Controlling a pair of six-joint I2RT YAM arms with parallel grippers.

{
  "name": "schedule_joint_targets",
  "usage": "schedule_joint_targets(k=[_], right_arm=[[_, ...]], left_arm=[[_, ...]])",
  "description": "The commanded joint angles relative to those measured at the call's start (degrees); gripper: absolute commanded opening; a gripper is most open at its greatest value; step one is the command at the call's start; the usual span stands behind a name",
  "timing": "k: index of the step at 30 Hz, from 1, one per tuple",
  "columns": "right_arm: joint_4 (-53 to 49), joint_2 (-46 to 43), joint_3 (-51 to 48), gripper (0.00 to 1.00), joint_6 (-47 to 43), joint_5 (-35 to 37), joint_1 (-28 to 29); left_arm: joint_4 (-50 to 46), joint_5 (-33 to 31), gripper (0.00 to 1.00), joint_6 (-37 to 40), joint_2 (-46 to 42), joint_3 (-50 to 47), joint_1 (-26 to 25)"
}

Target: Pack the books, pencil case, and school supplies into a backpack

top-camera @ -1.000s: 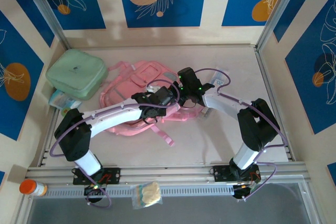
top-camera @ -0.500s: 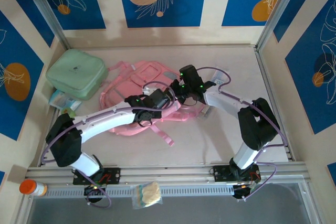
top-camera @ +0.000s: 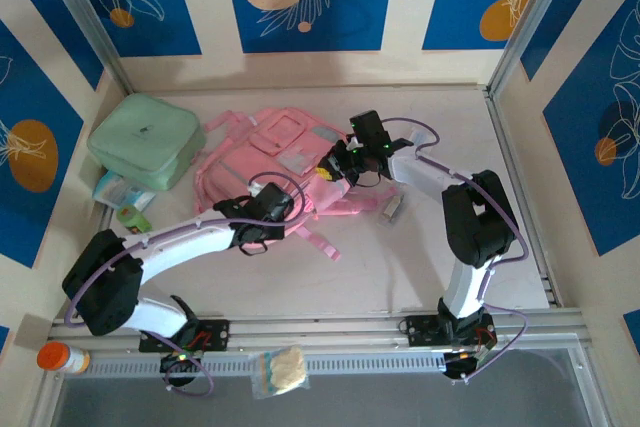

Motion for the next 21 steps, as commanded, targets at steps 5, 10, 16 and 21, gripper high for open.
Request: schedule_joint_targets(k=[5,10,16,21], right_arm=[[3.4,-0.5,0.1,0.0,-1.2,-0.2,0.0],[0.4,-1.1,0.7,0.0,-2.3,-0.3,0.5],[-1.9,-4.1,-1.7,0.2,-2.6,2.4,1.0],[-4.7,-7.2,-2.8,0.37,-3.1,4.7,2.9]], left_arm=[[1.2,1.9,0.26,0.9,5.0,-1.5,2.9],[5.5,4.6,0.22,0.9,5.4,-2.9,4.3],[4.8,4.3,0.02,2.3,1.3,-2.7,4.3],[0.2,3.7,0.0,3.6,-3.9,-1.7,4.4]])
